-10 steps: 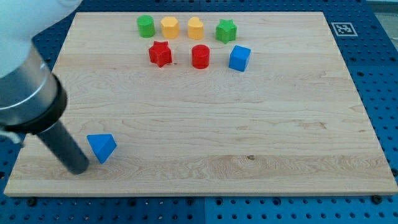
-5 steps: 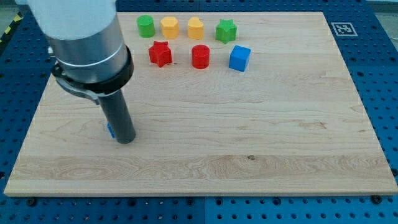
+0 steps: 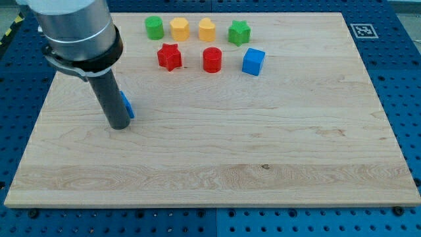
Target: Move blue triangle left to the red star
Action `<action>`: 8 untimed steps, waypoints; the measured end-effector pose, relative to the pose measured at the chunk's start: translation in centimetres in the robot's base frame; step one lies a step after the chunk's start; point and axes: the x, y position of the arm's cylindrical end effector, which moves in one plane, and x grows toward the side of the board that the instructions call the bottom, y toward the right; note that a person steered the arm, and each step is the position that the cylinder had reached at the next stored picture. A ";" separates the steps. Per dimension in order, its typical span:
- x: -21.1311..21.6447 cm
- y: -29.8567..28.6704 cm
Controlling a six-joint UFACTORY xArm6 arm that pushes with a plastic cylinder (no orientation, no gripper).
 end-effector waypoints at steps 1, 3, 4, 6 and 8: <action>-0.7 -0.1; -1.9 -0.4; -1.9 -1.4; -3.7 -2.4; -4.9 -2.0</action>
